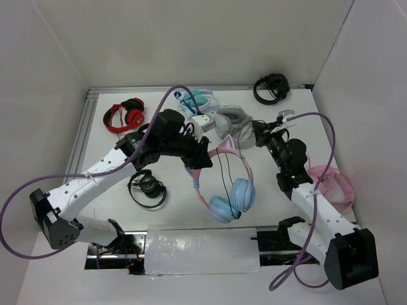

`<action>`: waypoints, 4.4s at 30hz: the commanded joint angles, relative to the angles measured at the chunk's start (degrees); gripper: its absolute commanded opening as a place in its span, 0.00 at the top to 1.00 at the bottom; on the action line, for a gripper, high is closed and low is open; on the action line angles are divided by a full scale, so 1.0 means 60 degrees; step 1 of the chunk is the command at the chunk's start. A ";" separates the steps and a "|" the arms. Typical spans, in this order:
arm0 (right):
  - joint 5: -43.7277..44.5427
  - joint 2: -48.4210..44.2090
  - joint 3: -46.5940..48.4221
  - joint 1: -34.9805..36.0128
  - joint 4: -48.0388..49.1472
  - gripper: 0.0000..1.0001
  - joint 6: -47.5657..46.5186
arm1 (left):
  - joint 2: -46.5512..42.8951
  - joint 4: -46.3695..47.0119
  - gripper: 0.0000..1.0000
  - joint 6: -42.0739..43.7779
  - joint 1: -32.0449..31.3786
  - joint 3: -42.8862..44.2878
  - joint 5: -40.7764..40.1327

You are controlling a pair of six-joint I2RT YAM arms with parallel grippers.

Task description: Wrap the headphones

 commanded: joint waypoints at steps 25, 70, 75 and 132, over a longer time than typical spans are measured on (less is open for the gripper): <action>0.0854 -0.0146 -0.0253 -0.1403 -0.3581 1.00 0.1936 | -0.1227 0.0615 1.00 -0.0470 0.0814 0.0417 -0.1084; -0.0171 -0.1738 0.1738 -0.3985 -0.6582 1.00 0.1939 | 0.2315 -0.0409 1.00 -0.2170 0.7685 0.1207 -0.2607; -0.0463 -0.2621 0.2558 -0.2742 -0.6907 1.00 0.1353 | 0.2947 -0.0178 1.00 -0.1616 0.6822 0.1339 -0.3295; -0.4624 0.3426 0.7701 -0.0351 -0.6570 1.00 0.0545 | 0.1455 0.3427 1.00 0.1989 -0.1880 -0.0888 -0.2812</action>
